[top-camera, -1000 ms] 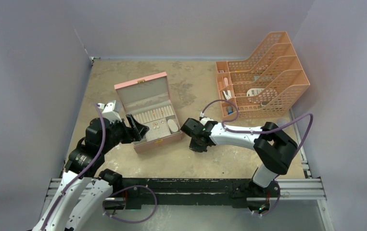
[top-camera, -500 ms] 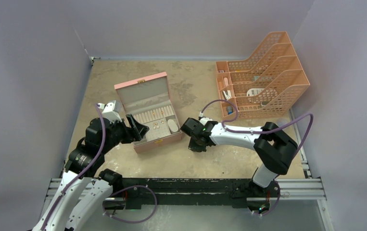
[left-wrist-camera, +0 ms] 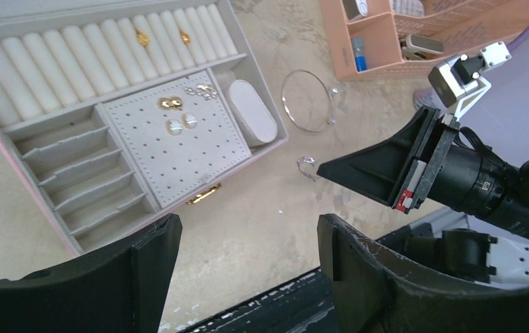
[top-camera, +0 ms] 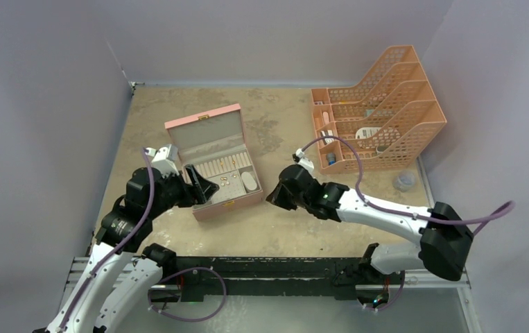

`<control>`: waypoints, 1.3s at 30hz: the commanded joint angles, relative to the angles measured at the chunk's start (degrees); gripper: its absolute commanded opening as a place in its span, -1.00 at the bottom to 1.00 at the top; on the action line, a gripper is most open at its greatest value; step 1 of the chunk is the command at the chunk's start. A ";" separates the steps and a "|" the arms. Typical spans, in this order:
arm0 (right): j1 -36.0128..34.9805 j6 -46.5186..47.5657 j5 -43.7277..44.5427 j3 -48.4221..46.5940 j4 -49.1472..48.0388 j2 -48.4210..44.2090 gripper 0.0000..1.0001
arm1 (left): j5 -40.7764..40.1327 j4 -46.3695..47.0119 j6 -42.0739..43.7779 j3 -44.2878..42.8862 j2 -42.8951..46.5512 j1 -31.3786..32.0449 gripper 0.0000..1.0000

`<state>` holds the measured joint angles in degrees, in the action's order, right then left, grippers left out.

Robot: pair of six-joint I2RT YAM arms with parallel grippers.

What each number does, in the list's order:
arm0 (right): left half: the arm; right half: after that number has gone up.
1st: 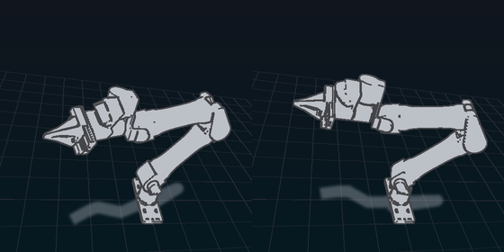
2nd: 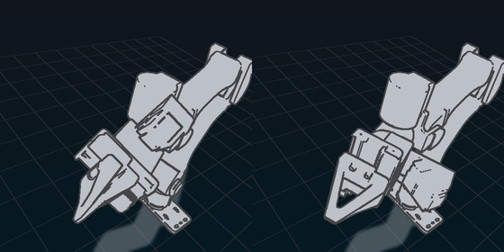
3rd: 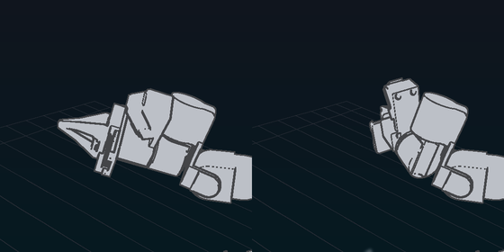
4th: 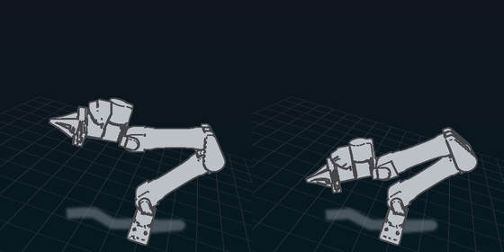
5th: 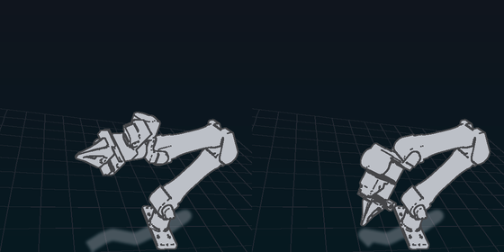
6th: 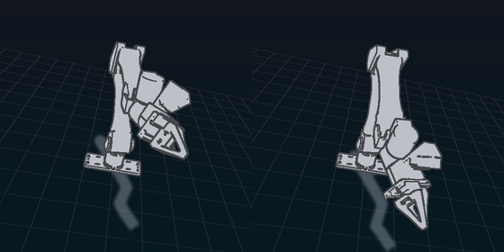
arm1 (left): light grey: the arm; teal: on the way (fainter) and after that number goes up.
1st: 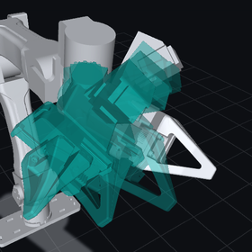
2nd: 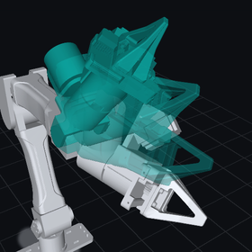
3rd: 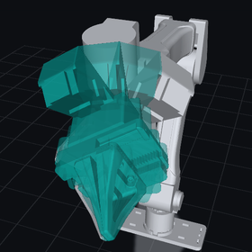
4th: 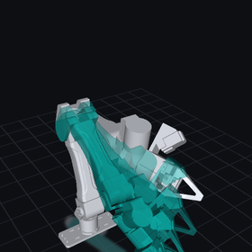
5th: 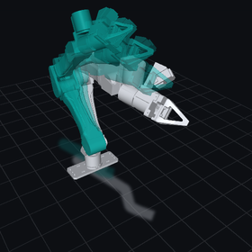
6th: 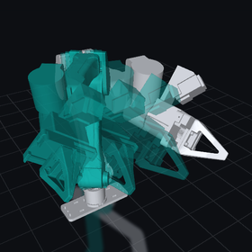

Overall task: Organize the mixed jewelry
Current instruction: Pick up the jewelry from the center of the board.

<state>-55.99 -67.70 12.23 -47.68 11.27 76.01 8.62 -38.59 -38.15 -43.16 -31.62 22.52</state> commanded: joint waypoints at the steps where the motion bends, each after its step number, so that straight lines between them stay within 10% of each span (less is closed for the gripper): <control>1: 0.33 2.42 -1.19 2.59 -10.85 -5.92 -1.00 | 7.03 4.80 -3.54 -0.26 -0.36 -0.20 0.43; 23: 13.17 -3.78 -26.78 -3.50 -18.56 -7.24 -1.00 | 28.46 54.56 9.42 7.11 -18.46 1.19 0.40; 39: 14.83 -8.60 -35.34 -4.27 -23.29 -7.20 -1.00 | 36.47 60.49 19.58 7.55 -22.26 4.39 -0.04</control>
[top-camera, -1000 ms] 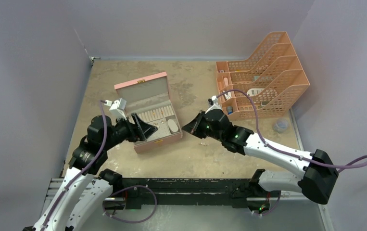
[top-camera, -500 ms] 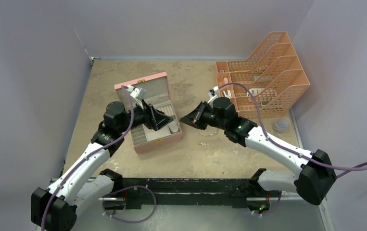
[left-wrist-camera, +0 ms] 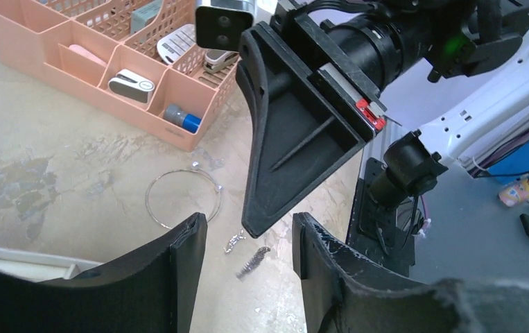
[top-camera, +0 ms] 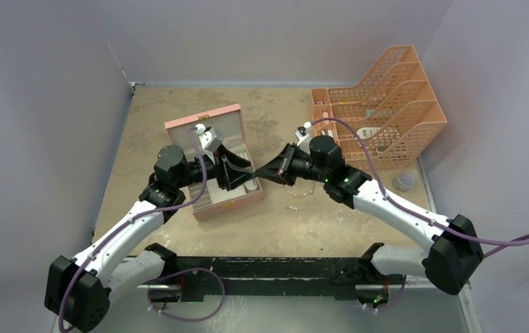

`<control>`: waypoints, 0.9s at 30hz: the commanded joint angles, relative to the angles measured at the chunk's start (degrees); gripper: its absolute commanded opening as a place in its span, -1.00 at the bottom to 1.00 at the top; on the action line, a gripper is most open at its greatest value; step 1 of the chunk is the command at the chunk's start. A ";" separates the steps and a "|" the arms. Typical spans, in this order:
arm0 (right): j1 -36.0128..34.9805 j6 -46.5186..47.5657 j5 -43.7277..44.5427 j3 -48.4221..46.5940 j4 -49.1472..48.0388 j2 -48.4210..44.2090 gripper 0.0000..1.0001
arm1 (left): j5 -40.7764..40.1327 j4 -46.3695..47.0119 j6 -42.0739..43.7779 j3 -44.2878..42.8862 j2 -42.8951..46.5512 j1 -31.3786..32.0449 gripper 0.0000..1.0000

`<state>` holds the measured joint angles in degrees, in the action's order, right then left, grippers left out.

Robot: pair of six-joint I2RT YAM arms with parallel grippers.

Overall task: Organize the mixed jewelry
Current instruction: Pick up the jewelry from the center of the board.

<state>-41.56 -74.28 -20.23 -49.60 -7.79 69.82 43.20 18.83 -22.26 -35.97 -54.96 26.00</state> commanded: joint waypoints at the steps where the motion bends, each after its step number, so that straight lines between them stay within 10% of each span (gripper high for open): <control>1: 0.49 -2.45 -2.93 -2.26 -4.43 -1.19 -1.00 | 1.89 2.99 3.86 0.60 1.20 1.16 -0.05; 27: 1.37 -4.15 -3.42 -0.75 -6.23 -2.95 -1.00 | 1.06 5.59 5.61 2.20 1.50 4.57 -0.35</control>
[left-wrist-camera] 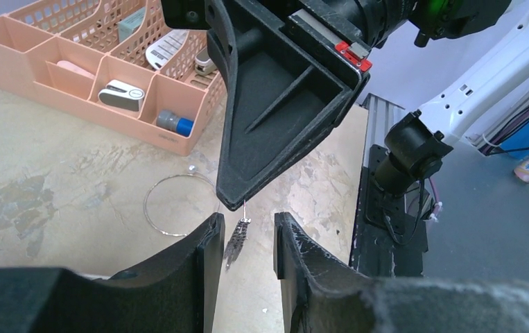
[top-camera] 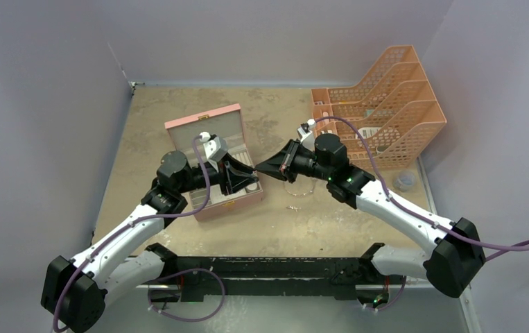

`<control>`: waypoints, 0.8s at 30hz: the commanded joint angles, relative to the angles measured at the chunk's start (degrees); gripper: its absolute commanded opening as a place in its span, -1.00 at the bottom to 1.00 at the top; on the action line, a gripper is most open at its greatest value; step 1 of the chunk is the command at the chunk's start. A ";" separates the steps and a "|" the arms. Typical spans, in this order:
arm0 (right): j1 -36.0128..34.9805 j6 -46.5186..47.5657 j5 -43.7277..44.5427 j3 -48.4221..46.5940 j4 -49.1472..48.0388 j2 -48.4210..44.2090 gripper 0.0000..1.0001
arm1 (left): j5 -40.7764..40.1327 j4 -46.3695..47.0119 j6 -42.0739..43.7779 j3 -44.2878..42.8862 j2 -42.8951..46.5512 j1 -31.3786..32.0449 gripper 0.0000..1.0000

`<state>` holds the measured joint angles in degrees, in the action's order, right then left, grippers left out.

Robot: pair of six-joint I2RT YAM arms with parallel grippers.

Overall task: Organize the mixed jewelry
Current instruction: Pick up the jewelry from the center of the board.

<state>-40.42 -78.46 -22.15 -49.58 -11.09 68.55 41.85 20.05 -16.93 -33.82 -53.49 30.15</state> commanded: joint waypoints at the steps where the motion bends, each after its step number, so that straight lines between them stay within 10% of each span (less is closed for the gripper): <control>1: 0.30 0.05 -1.49 -0.73 -2.89 -1.67 -1.00 | 2.91 4.64 0.16 0.14 -0.07 0.40 -0.37; 16: 0.27 0.46 -1.67 -0.34 -3.15 -1.51 -1.00 | 1.94 5.50 0.49 0.12 -0.38 0.49 -0.70; 24: 0.26 0.50 -1.71 -0.25 -3.49 -0.93 -1.00 | 0.47 5.70 0.86 -0.16 -0.81 0.73 -0.54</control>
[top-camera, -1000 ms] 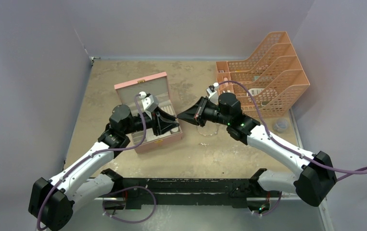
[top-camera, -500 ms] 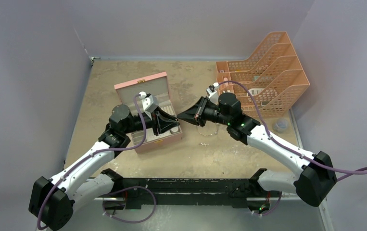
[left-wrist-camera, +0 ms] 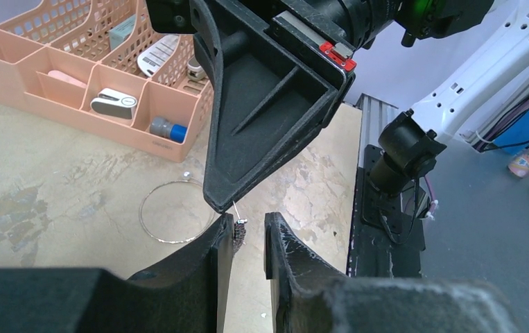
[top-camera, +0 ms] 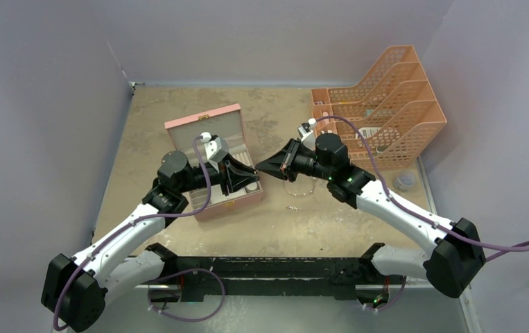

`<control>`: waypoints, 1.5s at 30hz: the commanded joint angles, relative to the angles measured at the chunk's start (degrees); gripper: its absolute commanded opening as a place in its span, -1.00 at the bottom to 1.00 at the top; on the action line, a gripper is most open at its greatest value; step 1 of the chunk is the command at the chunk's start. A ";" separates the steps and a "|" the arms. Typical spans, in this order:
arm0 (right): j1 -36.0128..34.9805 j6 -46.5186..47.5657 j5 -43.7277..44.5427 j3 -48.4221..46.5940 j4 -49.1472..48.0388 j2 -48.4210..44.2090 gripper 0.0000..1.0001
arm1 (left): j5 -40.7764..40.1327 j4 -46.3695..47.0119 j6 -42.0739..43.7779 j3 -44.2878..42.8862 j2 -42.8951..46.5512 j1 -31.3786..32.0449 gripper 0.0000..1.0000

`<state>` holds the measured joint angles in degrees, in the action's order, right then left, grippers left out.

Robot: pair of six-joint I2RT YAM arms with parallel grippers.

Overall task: Organize the mixed jewelry
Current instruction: Pick up the jewelry from the center of the board.

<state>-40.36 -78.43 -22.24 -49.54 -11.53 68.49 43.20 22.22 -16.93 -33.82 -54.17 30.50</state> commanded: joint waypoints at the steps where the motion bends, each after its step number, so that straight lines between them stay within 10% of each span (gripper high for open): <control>1: 0.25 0.46 -1.66 -0.30 -3.05 -0.82 -1.00 | -1.23 3.48 0.92 -0.19 -0.08 0.43 -0.54; 11: 0.27 0.68 -1.67 -0.30 -3.06 -0.43 -1.00 | -3.76 3.75 0.76 -0.77 -0.76 0.83 -0.40; 22: 0.20 0.73 -0.99 -0.03 -2.80 -0.20 -1.00 | -3.29 2.39 1.37 -0.72 -0.01 1.16 -1.00; 30: 0.24 0.91 1.46 -0.50 -1.82 -0.07 -0.91 | -3.91 -0.96 1.28 -1.57 1.41 1.25 -1.00; 36: 0.79 1.84 4.86 -2.15 -0.07 -0.19 -0.25 | -7.50 -11.90 1.09 -5.20 2.30 1.23 -1.00; 45: 2.63 6.44 11.92 -3.24 5.99 -1.18 -0.18 | -20.37 -41.18 -4.00 -17.33 0.46 1.22 -1.00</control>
<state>-38.39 -75.48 -14.70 -50.52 -7.66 68.62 30.52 -3.66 -17.96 -43.35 -52.77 31.55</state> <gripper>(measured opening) 0.409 0.049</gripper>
